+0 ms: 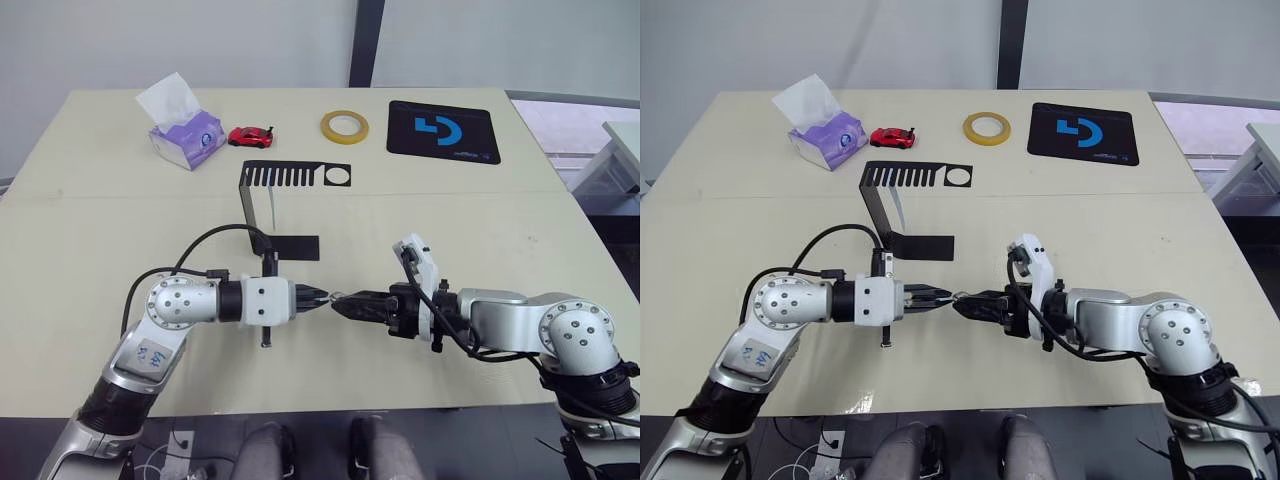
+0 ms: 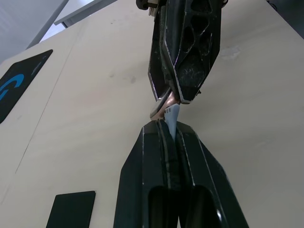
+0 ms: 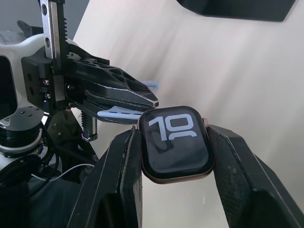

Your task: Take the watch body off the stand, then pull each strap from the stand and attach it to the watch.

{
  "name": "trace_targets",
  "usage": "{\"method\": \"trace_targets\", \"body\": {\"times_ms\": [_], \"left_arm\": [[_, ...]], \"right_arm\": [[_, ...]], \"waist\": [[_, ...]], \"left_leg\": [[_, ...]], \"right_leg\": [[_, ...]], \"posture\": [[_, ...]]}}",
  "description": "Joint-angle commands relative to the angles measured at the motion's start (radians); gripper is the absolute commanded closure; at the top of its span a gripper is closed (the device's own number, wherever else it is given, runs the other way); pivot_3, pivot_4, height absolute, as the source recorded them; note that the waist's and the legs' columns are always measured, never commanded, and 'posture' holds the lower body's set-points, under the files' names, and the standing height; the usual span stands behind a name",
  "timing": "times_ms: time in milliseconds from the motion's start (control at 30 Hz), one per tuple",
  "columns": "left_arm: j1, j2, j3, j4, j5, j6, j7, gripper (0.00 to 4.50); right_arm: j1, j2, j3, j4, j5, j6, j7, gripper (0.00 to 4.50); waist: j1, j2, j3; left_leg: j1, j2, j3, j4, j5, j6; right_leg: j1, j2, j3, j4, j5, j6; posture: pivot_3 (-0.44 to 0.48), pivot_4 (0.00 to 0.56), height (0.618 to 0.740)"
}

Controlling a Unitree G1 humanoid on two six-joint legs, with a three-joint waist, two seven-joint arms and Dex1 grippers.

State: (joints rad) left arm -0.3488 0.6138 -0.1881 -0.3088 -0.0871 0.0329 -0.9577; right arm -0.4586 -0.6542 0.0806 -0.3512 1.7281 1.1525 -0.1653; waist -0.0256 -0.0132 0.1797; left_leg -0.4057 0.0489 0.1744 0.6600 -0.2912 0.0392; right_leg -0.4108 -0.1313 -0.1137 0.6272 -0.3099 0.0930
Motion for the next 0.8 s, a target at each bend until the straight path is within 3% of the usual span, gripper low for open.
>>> {"method": "trace_targets", "body": {"times_ms": [33, 800], "left_arm": [[-0.023, 0.001, -0.016, -0.054, 0.013, 0.002, 0.008, 4.50], [-0.042, -0.036, -0.060, -0.069, 0.055, 0.084, 0.026, 4.50]], "right_arm": [[-0.021, 0.004, 0.017, -0.025, 0.051, -0.017, 0.002, 2.82], [-0.034, -0.019, 0.061, -0.023, 0.151, -0.055, -0.076, 2.82]], "waist": [[0.000, 0.000, 0.000], [0.000, 0.000, 0.000]], "left_leg": [[0.000, 0.000, 0.000, 0.000, 0.000, 0.000], [0.000, 0.000, 0.000, 0.001, 0.000, 0.000]], "right_leg": [[0.000, 0.000, 0.000, 0.000, 0.000, 0.000], [0.000, 0.000, 0.000, 0.000, 0.000, 0.000]], "posture": [[0.000, 0.150, 0.740], [0.000, 0.150, 0.740]]}}
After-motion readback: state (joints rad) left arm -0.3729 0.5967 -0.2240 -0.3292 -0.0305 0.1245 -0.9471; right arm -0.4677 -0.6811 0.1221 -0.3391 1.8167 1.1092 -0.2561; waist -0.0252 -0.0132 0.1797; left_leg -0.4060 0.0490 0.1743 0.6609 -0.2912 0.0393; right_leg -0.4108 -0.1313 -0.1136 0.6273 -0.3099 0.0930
